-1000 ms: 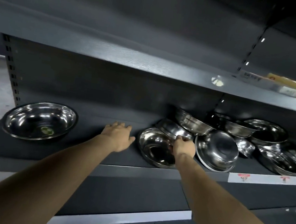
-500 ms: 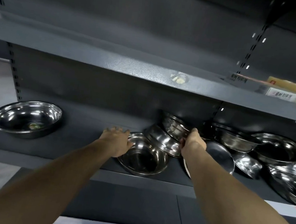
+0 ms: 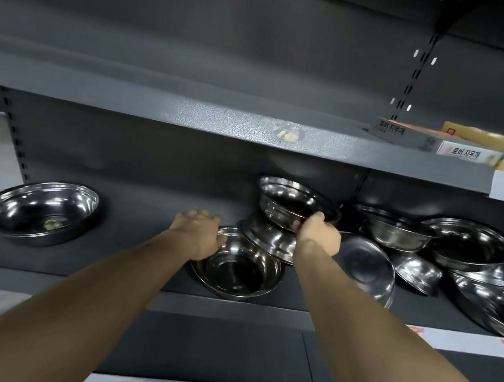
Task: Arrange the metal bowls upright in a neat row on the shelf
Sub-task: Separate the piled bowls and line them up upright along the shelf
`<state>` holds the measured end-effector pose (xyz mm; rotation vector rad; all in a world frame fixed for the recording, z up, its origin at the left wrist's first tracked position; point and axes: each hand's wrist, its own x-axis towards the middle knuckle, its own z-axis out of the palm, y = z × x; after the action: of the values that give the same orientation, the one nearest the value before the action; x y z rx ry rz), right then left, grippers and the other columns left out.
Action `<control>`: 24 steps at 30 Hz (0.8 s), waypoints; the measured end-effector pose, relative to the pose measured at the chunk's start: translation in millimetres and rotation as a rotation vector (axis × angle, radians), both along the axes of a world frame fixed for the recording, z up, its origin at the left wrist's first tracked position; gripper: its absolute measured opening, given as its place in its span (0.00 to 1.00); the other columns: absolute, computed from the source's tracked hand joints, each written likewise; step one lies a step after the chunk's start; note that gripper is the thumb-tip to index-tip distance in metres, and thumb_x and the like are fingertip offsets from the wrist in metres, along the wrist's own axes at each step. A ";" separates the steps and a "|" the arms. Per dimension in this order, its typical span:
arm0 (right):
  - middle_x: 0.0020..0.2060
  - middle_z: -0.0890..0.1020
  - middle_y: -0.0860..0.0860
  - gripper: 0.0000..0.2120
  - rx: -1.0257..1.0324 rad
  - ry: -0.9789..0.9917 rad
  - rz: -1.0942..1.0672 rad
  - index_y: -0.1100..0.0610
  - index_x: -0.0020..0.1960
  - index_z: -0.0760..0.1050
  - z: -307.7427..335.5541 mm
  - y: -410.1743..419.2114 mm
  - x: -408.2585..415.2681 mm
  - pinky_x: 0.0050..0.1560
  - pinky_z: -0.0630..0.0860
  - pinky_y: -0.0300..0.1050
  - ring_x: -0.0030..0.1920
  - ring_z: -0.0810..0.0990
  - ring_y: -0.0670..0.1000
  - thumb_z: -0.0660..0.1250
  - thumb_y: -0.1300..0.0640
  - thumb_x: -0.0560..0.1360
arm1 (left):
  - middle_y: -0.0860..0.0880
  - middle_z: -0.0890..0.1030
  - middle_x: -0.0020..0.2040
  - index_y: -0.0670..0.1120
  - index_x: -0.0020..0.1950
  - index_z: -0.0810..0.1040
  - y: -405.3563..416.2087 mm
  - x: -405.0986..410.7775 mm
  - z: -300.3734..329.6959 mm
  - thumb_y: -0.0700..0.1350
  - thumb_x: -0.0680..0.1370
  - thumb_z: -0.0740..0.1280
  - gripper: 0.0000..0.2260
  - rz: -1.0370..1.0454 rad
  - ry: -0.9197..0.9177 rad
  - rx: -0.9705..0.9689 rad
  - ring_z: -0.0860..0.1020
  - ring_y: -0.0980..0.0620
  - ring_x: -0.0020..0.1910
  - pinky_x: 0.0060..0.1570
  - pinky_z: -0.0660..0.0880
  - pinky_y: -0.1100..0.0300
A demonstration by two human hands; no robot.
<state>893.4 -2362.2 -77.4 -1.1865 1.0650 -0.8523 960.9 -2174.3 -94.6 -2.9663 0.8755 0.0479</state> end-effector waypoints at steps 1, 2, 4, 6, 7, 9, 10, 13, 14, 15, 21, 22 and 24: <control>0.17 0.78 0.47 0.14 -0.006 -0.026 0.010 0.59 0.37 0.75 0.8 8.9 1.0 0.32 0.76 0.31 0.24 0.81 0.39 0.59 0.53 0.77 | 0.43 0.68 0.74 0.46 0.77 0.62 5.5 2.5 1.7 0.60 0.82 0.54 0.27 0.015 -0.013 -0.002 0.65 0.42 0.73 0.71 0.63 0.45; 0.13 0.74 0.45 0.14 -0.005 -0.043 0.032 0.59 0.37 0.76 -0.7 17.8 2.5 0.24 0.71 0.30 0.18 0.76 0.38 0.59 0.54 0.77 | 0.42 0.66 0.75 0.45 0.79 0.59 12.8 5.4 3.6 0.59 0.82 0.54 0.29 0.036 -0.024 -0.009 0.63 0.42 0.75 0.73 0.61 0.45; 0.13 0.75 0.46 0.13 -0.006 -0.062 0.099 0.60 0.39 0.77 -6.8 36.3 6.2 0.18 0.67 0.29 0.15 0.74 0.39 0.60 0.55 0.77 | 0.42 0.62 0.78 0.42 0.81 0.52 32.1 12.5 6.7 0.58 0.82 0.54 0.32 0.099 -0.035 -0.033 0.60 0.42 0.77 0.74 0.59 0.44; 0.14 0.75 0.46 0.13 -0.012 -0.067 0.156 0.62 0.39 0.78 -13.0 56.8 13.5 0.19 0.66 0.26 0.15 0.74 0.39 0.60 0.56 0.77 | 0.42 0.60 0.79 0.40 0.81 0.50 56.8 19.7 8.3 0.57 0.82 0.54 0.33 0.165 -0.047 -0.039 0.59 0.42 0.78 0.75 0.58 0.44; 0.15 0.76 0.47 0.12 -0.009 -0.068 0.189 0.61 0.39 0.77 -15.8 68.6 17.0 0.23 0.69 0.26 0.17 0.76 0.40 0.61 0.56 0.76 | 0.41 0.59 0.79 0.40 0.81 0.50 70.1 22.7 8.2 0.57 0.82 0.54 0.33 0.191 -0.049 -0.032 0.58 0.42 0.78 0.75 0.58 0.44; 0.20 0.80 0.51 0.12 0.009 -0.090 0.271 0.58 0.35 0.73 -21.2 92.9 26.7 0.37 0.76 0.34 0.25 0.81 0.47 0.61 0.57 0.76 | 0.41 0.57 0.80 0.39 0.81 0.49 96.9 27.1 6.6 0.58 0.83 0.54 0.33 0.233 -0.035 -0.012 0.56 0.41 0.79 0.75 0.57 0.44; 0.23 0.82 0.53 0.12 0.016 -0.086 0.317 0.57 0.34 0.72 -24.0 105.1 32.5 0.43 0.77 0.40 0.29 0.82 0.51 0.62 0.57 0.75 | 0.41 0.56 0.80 0.39 0.80 0.49 110.2 28.4 5.4 0.58 0.83 0.53 0.33 0.253 -0.027 0.001 0.55 0.41 0.79 0.76 0.56 0.44; 0.28 0.83 0.55 0.11 0.052 -0.072 0.433 0.59 0.36 0.73 -32.9 139.8 50.2 0.42 0.79 0.43 0.29 0.83 0.52 0.63 0.58 0.76 | 0.41 0.57 0.79 0.39 0.80 0.51 146.0 29.8 1.8 0.58 0.83 0.53 0.33 0.311 -0.017 0.036 0.56 0.40 0.78 0.75 0.57 0.44; 0.27 0.82 0.53 0.10 0.075 -0.079 0.463 0.59 0.36 0.73 -36.3 151.1 55.7 0.40 0.80 0.42 0.27 0.82 0.51 0.64 0.58 0.76 | 0.41 0.58 0.79 0.39 0.80 0.52 156.2 29.8 0.6 0.58 0.83 0.53 0.33 0.327 -0.016 0.042 0.57 0.40 0.78 0.75 0.57 0.44; 0.25 0.82 0.51 0.11 0.102 -0.086 0.485 0.60 0.36 0.73 -39.8 162.0 59.9 0.38 0.80 0.42 0.26 0.82 0.50 0.64 0.58 0.76 | 0.41 0.57 0.79 0.39 0.80 0.52 165.4 29.7 -0.7 0.58 0.83 0.53 0.32 0.340 -0.011 0.042 0.56 0.40 0.78 0.75 0.57 0.44; 0.21 0.80 0.46 0.12 0.120 0.011 0.564 0.57 0.36 0.73 -70.8 209.2 73.1 0.51 0.82 0.52 0.36 0.85 0.55 0.65 0.56 0.77 | 0.41 0.55 0.80 0.41 0.80 0.52 201.5 33.4 -8.0 0.58 0.83 0.54 0.32 0.357 0.019 0.035 0.52 0.42 0.80 0.76 0.55 0.44; 0.24 0.80 0.48 0.12 0.115 0.027 0.560 0.57 0.36 0.73 -76.1 212.3 74.2 0.50 0.81 0.53 0.37 0.85 0.55 0.65 0.56 0.77 | 0.41 0.55 0.80 0.41 0.80 0.52 204.0 34.6 -8.9 0.58 0.83 0.54 0.32 0.355 0.023 0.033 0.51 0.42 0.80 0.76 0.55 0.44; 0.29 0.82 0.49 0.11 0.123 0.053 0.552 0.58 0.37 0.74 -83.7 215.4 74.5 0.41 0.81 0.47 0.36 0.85 0.55 0.64 0.56 0.78 | 0.41 0.55 0.80 0.40 0.80 0.52 205.9 37.1 -10.0 0.58 0.82 0.55 0.32 0.346 0.024 0.034 0.51 0.43 0.80 0.76 0.55 0.44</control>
<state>967.9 -2146.8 -161.1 -1.3145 0.7590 -0.3234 998.0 -1968.4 -104.7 -3.0513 0.3498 0.1095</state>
